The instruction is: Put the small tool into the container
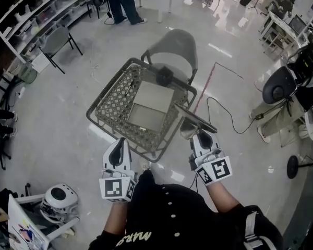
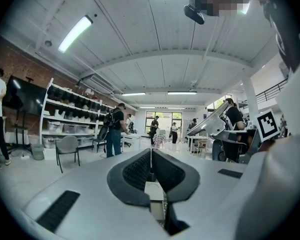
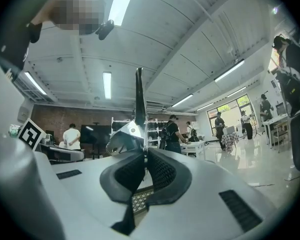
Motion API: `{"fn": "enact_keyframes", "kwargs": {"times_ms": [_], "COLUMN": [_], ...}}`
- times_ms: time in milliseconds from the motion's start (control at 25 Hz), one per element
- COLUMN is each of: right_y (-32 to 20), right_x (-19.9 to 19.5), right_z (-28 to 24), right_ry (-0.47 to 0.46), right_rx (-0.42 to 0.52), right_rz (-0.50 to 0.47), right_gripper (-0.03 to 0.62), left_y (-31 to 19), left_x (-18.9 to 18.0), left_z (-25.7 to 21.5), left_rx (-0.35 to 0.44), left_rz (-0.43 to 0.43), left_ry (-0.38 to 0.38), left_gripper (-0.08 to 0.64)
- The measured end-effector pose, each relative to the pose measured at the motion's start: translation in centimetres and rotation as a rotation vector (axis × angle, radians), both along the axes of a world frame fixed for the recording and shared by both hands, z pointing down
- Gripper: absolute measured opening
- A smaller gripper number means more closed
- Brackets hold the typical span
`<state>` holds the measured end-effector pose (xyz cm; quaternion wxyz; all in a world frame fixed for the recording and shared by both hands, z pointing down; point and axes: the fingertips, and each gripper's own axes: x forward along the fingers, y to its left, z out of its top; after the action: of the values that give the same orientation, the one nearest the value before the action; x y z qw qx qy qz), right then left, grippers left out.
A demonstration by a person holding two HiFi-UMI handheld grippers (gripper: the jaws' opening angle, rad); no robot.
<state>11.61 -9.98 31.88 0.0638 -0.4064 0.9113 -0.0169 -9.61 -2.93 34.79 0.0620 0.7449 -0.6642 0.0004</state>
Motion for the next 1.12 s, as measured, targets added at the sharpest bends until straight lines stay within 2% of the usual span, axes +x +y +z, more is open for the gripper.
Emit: {"fn": "enact_keyframes", "kwargs": {"times_ms": [480,680,1120], "right_y": [-7.0,-9.3,-13.7], "right_x": [-3.8,-5.4,-8.6], "right_z": [-0.9,-0.9,0.2], "right_ry": [-0.001,0.001,0.005], "right_rx": [0.011,0.013,-0.003], "right_rz": [0.031,0.047,0.087], "right_gripper": [0.015,0.015,0.015], "left_y": [-7.4,-9.9,-15.1], "left_x": [-4.4,-5.9,-8.9], "left_z": [-1.0,-0.7,0.7], "left_rx": [0.019,-0.004,-0.018], "left_rz": [0.013,0.042,0.103], "left_ry": [-0.002,0.034,0.035], "left_gripper": [0.032,0.032,0.032]}}
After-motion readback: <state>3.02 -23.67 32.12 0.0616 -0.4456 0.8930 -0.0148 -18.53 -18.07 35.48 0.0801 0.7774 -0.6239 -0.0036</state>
